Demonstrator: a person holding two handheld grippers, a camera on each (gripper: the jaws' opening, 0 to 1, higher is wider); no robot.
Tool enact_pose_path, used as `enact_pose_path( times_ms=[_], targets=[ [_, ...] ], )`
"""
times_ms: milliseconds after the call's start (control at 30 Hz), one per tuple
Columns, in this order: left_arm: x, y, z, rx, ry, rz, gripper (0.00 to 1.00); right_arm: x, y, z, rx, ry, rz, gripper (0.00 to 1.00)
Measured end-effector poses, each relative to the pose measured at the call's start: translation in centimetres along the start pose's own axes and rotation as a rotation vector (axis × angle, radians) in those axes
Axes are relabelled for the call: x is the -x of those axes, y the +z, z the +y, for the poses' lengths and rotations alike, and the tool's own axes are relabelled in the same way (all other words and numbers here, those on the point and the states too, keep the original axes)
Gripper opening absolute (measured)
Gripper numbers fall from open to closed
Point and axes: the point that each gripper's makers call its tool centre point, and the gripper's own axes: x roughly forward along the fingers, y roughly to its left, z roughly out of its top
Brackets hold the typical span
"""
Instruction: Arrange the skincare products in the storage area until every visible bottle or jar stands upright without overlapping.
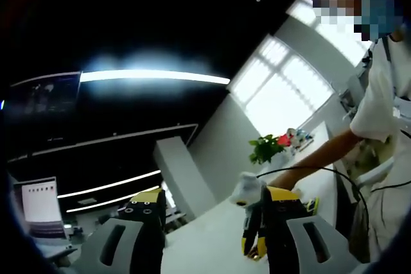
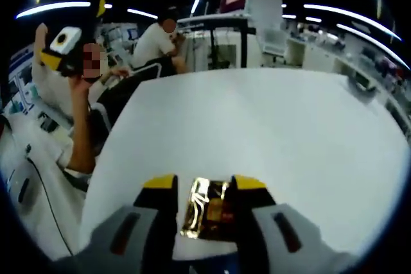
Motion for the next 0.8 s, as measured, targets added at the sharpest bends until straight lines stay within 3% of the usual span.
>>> enact_pose_path(
  times_ms=[167,467,700,800],
  targets=[
    [0.1,0.0,0.1,0.000,0.002,0.000,0.62,0.4,-1.3,-0.9,-0.037,-0.056,0.066,0.42],
    [0.2,0.2,0.0,-0.006,0.001,-0.003,0.62,0.4,-1.3,-1.8,-0.049,-0.104,0.065,0.52],
    [0.0,0.0,0.0,-0.007,-0.001,0.001,0.62,0.5,-1.6,-2.1,-0.081,-0.090,0.063,0.49],
    [-0.1,-0.1,-0.1,-0.006,-0.004,0.004,0.62,0.3,-1.6,-1.8,-0.027,-0.081,0.067,0.47]
  ],
)
